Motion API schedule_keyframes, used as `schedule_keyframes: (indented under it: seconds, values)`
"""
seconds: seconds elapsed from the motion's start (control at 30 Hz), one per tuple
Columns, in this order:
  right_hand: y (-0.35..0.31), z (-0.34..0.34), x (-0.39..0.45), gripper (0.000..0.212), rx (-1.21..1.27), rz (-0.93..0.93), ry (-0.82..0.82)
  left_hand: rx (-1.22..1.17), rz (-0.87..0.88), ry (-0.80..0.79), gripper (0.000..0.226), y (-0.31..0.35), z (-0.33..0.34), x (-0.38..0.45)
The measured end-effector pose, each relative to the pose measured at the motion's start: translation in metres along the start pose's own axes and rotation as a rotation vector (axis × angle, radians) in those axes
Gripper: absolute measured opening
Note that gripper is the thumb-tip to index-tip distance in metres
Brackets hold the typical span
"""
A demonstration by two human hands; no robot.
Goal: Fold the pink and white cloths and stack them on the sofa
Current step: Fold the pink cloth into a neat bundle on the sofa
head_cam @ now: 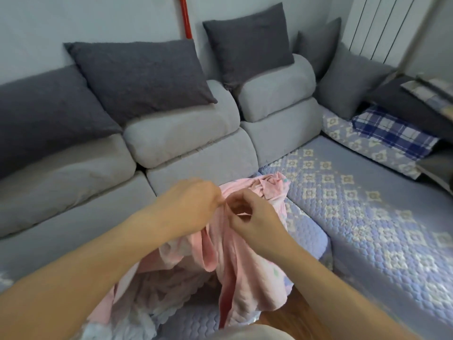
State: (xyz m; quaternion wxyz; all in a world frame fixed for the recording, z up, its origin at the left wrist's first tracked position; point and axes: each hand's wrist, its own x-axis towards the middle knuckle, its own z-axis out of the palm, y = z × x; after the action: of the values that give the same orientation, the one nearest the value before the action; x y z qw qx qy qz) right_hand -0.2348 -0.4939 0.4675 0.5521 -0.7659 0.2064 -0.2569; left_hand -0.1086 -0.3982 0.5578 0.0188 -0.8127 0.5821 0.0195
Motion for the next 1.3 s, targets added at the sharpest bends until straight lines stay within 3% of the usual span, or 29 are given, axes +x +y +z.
schedule_keyframes:
  seconds: [0.1, 0.3, 0.4, 0.53, 0.63, 0.73, 0.9, 1.03, 1.13, 1.3]
  values:
    - [0.017, -0.004, -0.009, 0.009, -0.133, 0.012, 0.054, 0.049, -0.036, 0.07, 0.031, 0.019, -0.009, 0.016]
    - [0.018, -0.033, 0.021, 0.014, -0.397, -0.172, 0.39, 0.101, 0.012, 0.201, 0.039, 0.051, -0.023, 0.034]
    - [0.024, -0.052, 0.039, 0.015, -0.515, -0.211, 0.383, 0.054, -0.006, 0.265, 0.042, 0.049, -0.031, 0.042]
    - [0.071, -0.071, 0.041, 0.006, -0.663, 0.116, 0.171, -0.03, -0.099, 0.395, 0.032, 0.036, -0.045, 0.061]
    - [0.13, -0.103, 0.025, 0.02, -0.701, 0.318, 0.269, -0.053, -0.215, 0.448, 0.034, 0.022, -0.053, 0.077]
    - [0.173, -0.139, 0.013, 0.02, -0.714, 0.529, 0.335, -0.09, -0.365, 0.422, 0.032, -0.003, -0.052, 0.091]
    - [0.218, -0.174, -0.004, 0.016, -0.837, 0.883, 0.077, -0.061, -0.586, 0.283, 0.028, -0.062, -0.018, 0.107]
    - [0.25, -0.206, -0.035, 0.011, -0.82, 1.017, 0.145, -0.076, -0.74, 0.187, 0.03, -0.102, 0.019, 0.1]
    - [0.27, -0.206, -0.05, 0.02, -0.818, 0.999, 0.038, -0.078, -0.684, 0.149, 0.028, -0.11, 0.033, 0.094]
    - [0.243, -0.13, -0.015, 0.029, -0.674, 0.761, -0.352, -0.068, -0.401, 0.126, 0.03, -0.068, 0.03, 0.096]
